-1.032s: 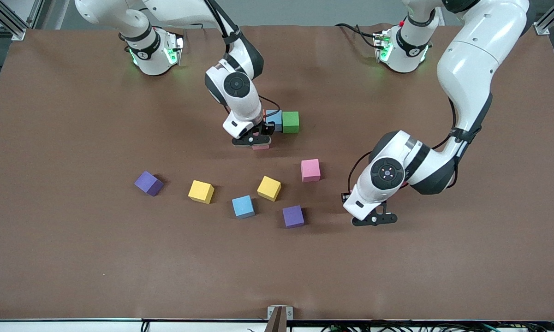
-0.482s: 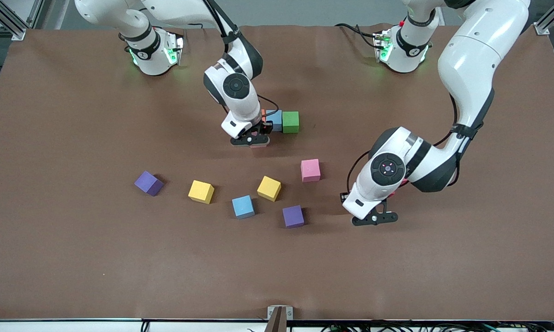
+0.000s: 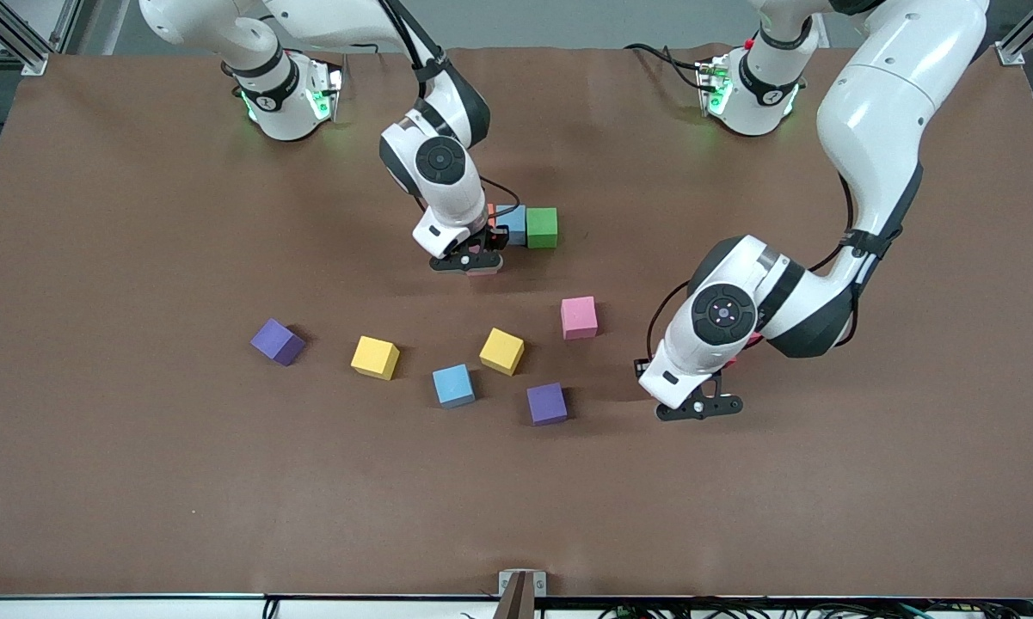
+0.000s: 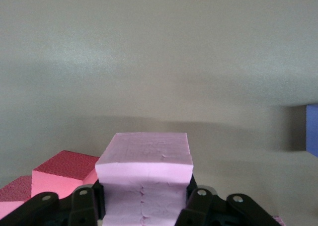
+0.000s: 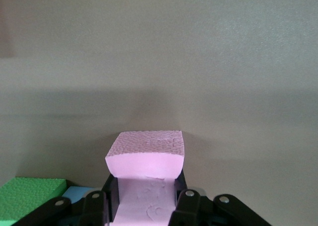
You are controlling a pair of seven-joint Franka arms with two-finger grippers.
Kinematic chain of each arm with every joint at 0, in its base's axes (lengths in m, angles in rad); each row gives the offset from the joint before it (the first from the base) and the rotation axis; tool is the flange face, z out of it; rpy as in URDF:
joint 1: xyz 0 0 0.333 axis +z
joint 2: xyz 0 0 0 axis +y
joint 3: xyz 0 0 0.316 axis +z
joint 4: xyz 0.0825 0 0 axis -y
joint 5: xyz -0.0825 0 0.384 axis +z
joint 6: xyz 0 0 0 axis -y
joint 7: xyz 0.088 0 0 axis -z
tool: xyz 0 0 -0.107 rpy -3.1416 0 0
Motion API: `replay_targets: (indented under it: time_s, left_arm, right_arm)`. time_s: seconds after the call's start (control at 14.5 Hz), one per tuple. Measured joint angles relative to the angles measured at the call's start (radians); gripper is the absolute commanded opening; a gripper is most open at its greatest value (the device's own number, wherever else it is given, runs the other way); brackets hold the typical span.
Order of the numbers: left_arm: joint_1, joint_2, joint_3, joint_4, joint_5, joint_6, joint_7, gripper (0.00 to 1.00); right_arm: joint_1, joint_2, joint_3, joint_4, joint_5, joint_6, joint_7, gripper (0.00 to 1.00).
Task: Arrange 11 blocks into digit 3
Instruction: 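Place the pink cube below the orange cube with the right gripper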
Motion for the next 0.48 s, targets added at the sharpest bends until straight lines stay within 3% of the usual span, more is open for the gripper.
replay_targets:
  time_s: [0.28,0.41,0.48]
  left_arm:
    - [0.0,0.0,0.0,0.0,0.0,0.0,0.0,0.47]
    - [0.001,0.0,0.0,0.0,0.0,0.0,0.0,0.48]
    - [0.001,0.0,0.0,0.0,-0.001,0.0,0.0,0.48]
  right_arm:
    - [0.0,0.0,0.0,0.0,0.0,0.0,-0.001,0.16]
    - [0.0,0.0,0.0,0.0,0.0,0.001,-0.001,0.97]
    - [0.0,0.0,0.0,0.0,0.0,0.001,-0.001,1.0]
